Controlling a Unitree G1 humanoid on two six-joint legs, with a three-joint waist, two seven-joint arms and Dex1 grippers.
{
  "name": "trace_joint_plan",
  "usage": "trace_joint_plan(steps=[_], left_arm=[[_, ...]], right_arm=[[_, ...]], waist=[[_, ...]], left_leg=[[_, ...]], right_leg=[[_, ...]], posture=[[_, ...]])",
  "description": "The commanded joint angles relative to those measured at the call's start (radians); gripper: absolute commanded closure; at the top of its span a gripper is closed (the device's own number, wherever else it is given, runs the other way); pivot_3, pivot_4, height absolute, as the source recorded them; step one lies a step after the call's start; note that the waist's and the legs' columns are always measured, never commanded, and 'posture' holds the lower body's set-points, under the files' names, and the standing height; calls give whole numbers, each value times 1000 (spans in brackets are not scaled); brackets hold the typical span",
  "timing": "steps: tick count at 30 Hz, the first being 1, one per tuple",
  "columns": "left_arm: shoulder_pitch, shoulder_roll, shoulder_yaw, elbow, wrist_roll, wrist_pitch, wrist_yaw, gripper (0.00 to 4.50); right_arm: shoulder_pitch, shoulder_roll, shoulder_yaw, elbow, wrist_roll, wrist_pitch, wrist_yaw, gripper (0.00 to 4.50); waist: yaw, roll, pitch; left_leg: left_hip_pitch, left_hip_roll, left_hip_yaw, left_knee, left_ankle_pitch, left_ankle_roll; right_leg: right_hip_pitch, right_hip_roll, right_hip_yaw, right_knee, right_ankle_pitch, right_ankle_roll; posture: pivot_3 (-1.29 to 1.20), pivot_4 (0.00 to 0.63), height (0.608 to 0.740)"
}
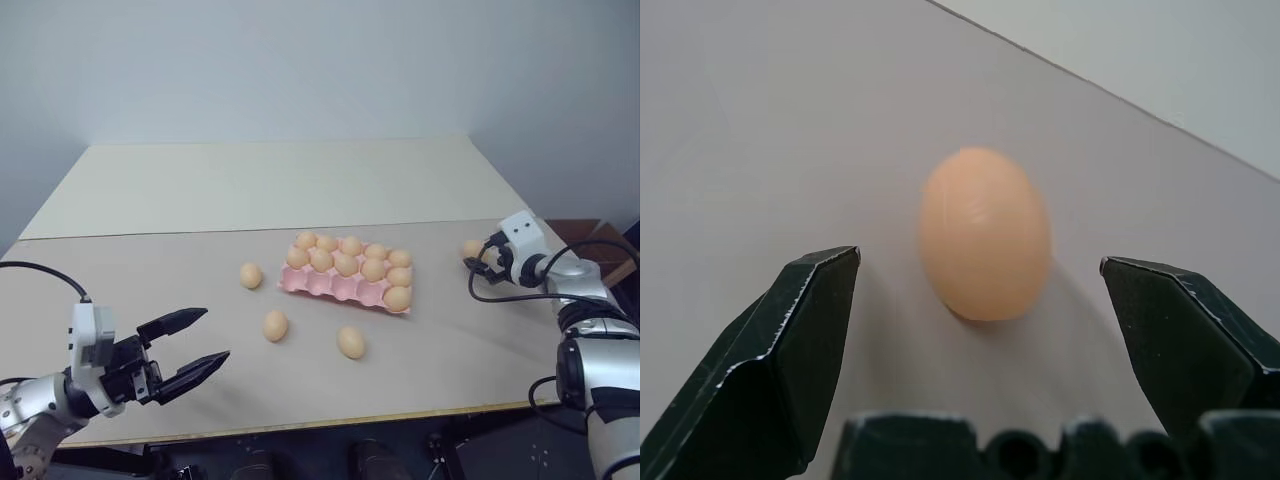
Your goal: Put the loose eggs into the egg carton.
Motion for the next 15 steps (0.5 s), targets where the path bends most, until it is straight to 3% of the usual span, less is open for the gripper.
trace_joint_plan(steps=[1, 15], left_arm=[[-11, 14, 13, -3, -14, 0, -7, 0], [5, 4, 14, -21, -19, -1, 10, 0]], right_arm=[[-28, -8, -18, -5, 4, -5, 4, 14], [-47, 23, -21, -2, -7, -34, 8, 14]], waist=[[-2, 0, 0], [-2, 0, 0]], left_leg=[[0, 0, 0, 0, 0, 0], [0, 0, 0, 0, 0, 0]], right_leg=[[0, 0, 0, 0, 0, 0], [0, 0, 0, 0, 0, 0]], posture=[[0, 150, 740], [0, 150, 740]])
